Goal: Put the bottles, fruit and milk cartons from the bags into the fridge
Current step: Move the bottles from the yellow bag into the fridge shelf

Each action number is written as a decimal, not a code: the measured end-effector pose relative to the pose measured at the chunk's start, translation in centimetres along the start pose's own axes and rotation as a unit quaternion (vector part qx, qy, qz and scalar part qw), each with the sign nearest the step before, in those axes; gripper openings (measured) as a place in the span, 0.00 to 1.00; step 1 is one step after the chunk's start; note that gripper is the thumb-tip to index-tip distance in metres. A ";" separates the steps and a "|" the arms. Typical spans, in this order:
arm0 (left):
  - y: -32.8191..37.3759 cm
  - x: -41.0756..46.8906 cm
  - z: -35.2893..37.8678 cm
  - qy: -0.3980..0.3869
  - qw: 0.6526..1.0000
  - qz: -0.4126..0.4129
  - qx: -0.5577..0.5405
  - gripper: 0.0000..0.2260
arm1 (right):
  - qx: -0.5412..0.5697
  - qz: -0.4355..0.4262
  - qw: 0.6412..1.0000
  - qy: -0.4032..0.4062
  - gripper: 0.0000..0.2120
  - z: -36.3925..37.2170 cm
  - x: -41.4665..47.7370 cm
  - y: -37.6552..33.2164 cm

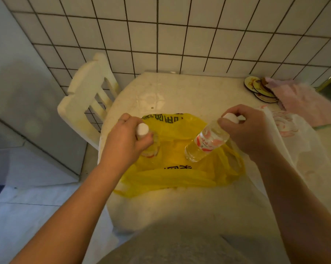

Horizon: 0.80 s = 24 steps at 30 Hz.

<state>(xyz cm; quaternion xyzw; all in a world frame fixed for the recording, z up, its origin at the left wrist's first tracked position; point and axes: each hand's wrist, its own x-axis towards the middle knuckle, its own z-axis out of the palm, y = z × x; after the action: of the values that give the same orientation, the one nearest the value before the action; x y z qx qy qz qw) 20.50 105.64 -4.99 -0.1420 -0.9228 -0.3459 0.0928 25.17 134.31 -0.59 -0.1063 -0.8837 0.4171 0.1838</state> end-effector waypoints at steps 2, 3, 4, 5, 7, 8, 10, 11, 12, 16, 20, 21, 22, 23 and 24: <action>1.5 -0.8 -1.6 0.034 0.999 0.008 -0.005 0.13 | 0.023 -0.015 0.999 -0.023 0.04 -0.7 -1.0 -1.5; 2.2 -1.5 -2.3 0.047 0.999 0.009 -0.005 0.14 | 0.032 -0.019 0.999 -0.034 0.04 -1.1 -1.6 -2.2; 2.9 -2.3 -3.0 0.058 0.998 0.006 -0.009 0.16 | 0.040 -0.025 0.998 -0.045 0.04 -1.5 -2.1 -2.8; 3.6 -3.3 -3.6 0.068 0.998 -0.003 -0.015 0.17 | 0.051 -0.030 0.997 -0.057 0.04 -1.8 -2.6 -3.3; 4.8 -5.6 -4.3 0.088 0.995 -0.034 -0.028 0.18 | 0.086 -0.036 0.992 -0.085 0.04 -2.3 -3.6 -4.0; 5.3 -6.8 -4.5 0.098 0.993 -0.054 -0.032 0.18 | 0.104 -0.035 0.989 -0.100 0.05 -2.4 -4.1 -4.2; 5.9 -9.4 -4.8 0.117 0.989 -0.090 -0.031 0.16 | 0.128 -0.034 0.982 -0.133 0.06 -2.3 -5.2 -4.3; 6.0 -10.8 -5.0 0.123 0.986 -0.110 -0.029 0.15 | 0.137 -0.036 0.978 -0.152 0.06 -2.1 -5.9 -4.4; 6.1 -12.2 -5.1 0.127 0.983 -0.132 -0.027 0.15 | 0.143 -0.041 0.973 -0.175 0.07 -1.8 -6.7 -4.4; 5.7 -18.3 -5.8 0.135 0.967 -0.214 -0.010 0.15 | 0.152 -0.051 0.954 -0.253 0.08 -0.2 -10.4 -5.0; 4.8 -24.2 -7.1 0.153 0.950 -0.272 -0.014 0.14 | 0.148 -0.075 0.930 -0.329 0.09 2.0 -14.8 -6.4; 4.4 -25.6 -7.6 0.162 0.944 -0.288 -0.013 0.14 | 0.145 -0.083 0.921 -0.351 0.09 2.7 -16.0 -7.0; 3.9 -27.0 -8.1 0.172 0.937 -0.303 -0.013 0.14 | 0.144 -0.090 0.913 -0.371 0.10 3.5 -17.1 -7.6; 3.5 -28.5 -8.7 0.181 0.931 -0.316 -0.012 0.14 | 0.144 -0.096 0.904 -0.390 0.11 4.3 -18.2 -8.3; 3.0 -29.9 -9.4 0.188 0.926 -0.328 -0.012 0.14 | 0.146 -0.104 0.895 -0.408 0.12 5.2 -19.3 -9.0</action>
<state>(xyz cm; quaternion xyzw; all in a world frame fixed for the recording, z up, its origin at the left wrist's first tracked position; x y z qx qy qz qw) 50.31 95.61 -4.25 0.2356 -0.8792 -0.3882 0.1443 40.32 118.43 -1.18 0.1937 -0.8161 0.5269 -0.1372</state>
